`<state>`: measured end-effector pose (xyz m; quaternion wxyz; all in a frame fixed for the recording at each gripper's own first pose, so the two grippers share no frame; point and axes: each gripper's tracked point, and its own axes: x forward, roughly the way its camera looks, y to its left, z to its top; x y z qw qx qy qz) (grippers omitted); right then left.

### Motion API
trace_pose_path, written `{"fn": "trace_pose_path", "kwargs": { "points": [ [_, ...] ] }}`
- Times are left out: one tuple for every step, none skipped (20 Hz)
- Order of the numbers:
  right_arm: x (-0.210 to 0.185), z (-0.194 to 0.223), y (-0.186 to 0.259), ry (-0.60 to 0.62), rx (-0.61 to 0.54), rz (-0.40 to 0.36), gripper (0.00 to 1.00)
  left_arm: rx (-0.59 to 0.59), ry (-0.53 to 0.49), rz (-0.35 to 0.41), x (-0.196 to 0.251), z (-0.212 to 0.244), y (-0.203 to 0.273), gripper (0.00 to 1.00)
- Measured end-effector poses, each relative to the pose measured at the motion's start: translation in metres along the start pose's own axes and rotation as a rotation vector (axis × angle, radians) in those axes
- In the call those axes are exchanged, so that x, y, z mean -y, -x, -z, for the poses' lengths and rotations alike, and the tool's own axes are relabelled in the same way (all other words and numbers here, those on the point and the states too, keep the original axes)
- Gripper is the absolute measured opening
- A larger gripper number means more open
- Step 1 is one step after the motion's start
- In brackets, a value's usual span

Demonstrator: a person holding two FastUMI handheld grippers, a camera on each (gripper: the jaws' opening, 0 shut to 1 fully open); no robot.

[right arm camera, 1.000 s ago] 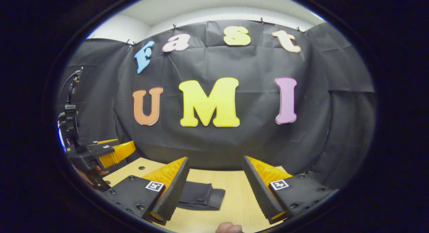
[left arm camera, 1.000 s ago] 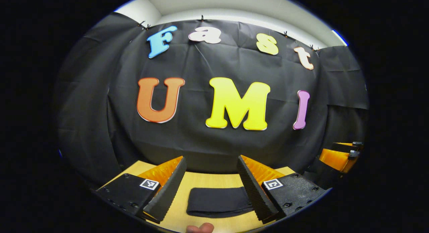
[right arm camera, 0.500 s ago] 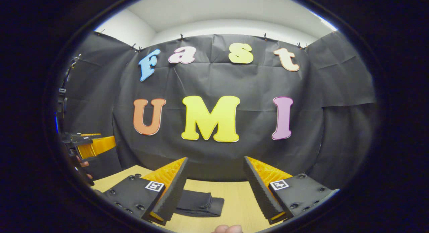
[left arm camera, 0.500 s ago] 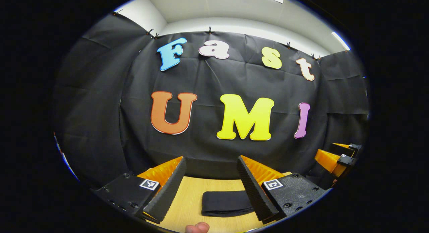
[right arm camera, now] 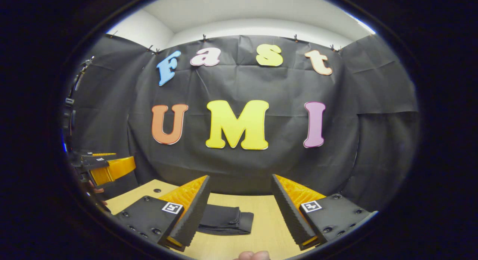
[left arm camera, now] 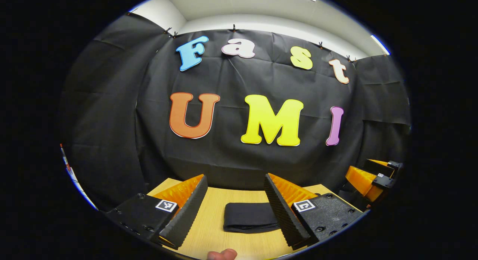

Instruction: Grasp the waist and the cuffs of the jeans and fold them to make the two legs overlap; first hold the waist and fold one-third of the jeans toward the cuffs, then hold the cuffs and fold the remaining one-third in the same direction to finish folding.

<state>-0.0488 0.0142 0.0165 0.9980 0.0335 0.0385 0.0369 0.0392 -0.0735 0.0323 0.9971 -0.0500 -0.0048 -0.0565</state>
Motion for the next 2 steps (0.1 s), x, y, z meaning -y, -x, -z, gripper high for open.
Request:
{"fn": "trace_pose_path", "kwargs": {
  "points": [
    [-0.0001,0.0,0.0007,0.0,-0.002,0.001,0.94,0.003,0.0,0.0,0.0001,-0.0011,-0.0007,0.97],
    [-0.0009,0.0,0.0024,-0.002,-0.002,0.0,0.99,0.006,0.0,0.001,-0.0009,-0.0025,0.0021,0.97]
  ]
}}
